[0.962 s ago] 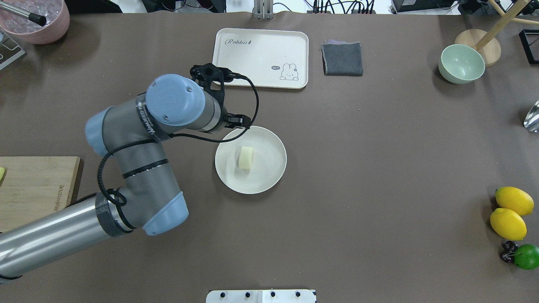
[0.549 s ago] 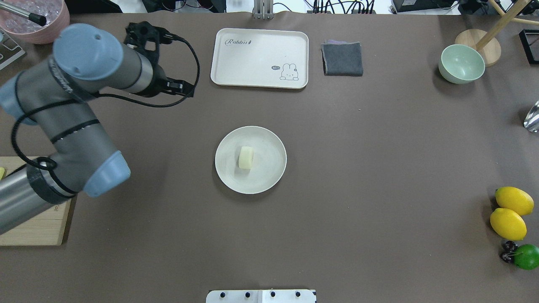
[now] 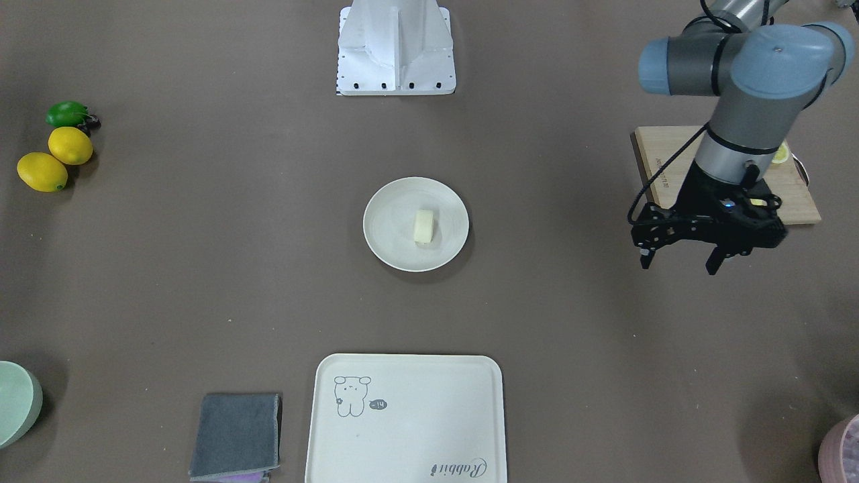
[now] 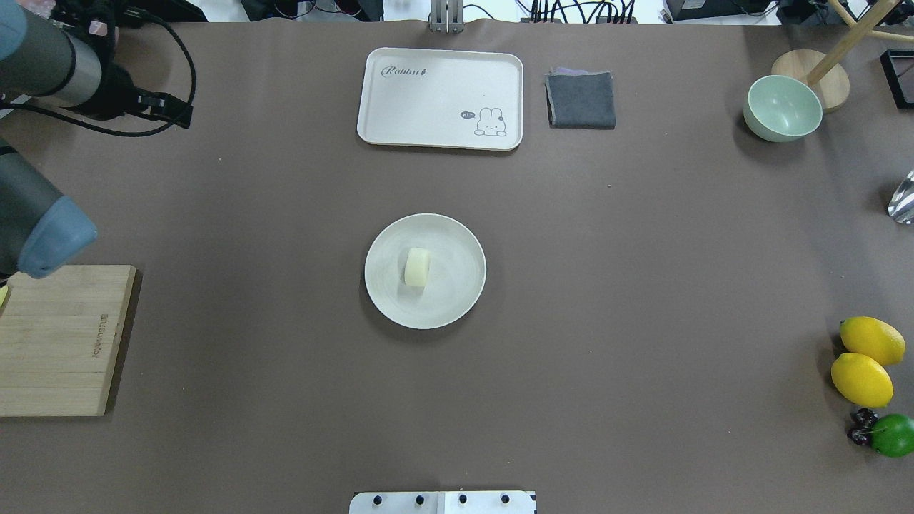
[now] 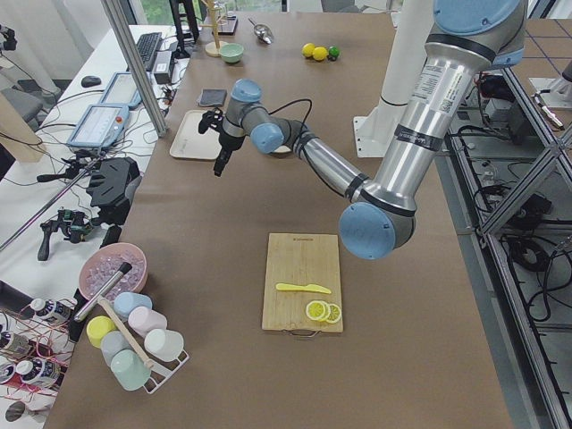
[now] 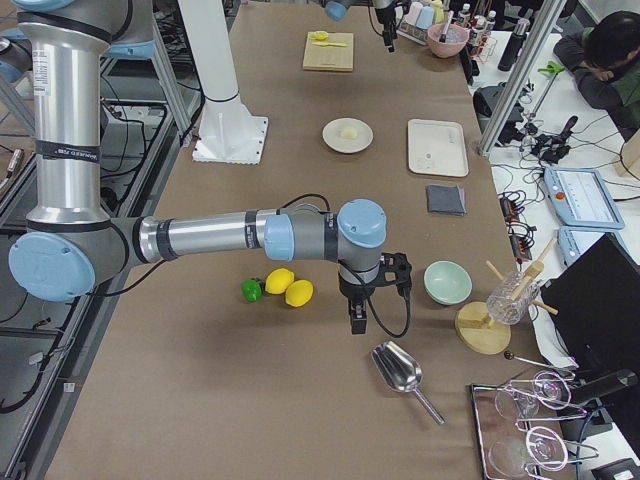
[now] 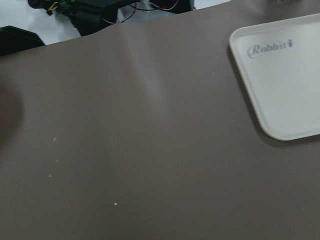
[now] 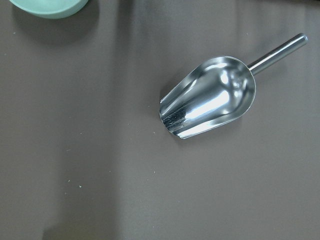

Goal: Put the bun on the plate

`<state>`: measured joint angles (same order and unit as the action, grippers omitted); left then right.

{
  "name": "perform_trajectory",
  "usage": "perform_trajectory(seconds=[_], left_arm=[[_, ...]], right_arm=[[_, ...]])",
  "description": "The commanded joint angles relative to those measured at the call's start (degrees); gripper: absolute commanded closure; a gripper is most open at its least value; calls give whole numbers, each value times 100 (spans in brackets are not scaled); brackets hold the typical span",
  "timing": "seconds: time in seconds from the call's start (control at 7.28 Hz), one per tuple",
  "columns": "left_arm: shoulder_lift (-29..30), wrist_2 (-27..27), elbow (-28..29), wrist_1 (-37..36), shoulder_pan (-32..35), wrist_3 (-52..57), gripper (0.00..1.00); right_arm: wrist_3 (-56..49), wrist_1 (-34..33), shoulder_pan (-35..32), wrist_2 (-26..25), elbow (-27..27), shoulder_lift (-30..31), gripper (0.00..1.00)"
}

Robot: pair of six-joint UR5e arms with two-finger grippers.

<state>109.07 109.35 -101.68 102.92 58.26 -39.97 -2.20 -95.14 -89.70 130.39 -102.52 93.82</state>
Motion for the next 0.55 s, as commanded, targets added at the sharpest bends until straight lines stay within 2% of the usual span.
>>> perform_trajectory(seconds=[0.0, 0.14, 0.41], left_arm=[[-455, 949, 8, -113, 866, 556, 2], [-718, 1522, 8, -340, 1428, 1579, 2], [-1245, 1869, 16, -666, 2343, 3085, 2]], right_arm=[[0, -39, 6, 4, -22, 31, 0], [0, -31, 6, 4, 4, 32, 0], [9, -31, 6, 4, 30, 40, 0]])
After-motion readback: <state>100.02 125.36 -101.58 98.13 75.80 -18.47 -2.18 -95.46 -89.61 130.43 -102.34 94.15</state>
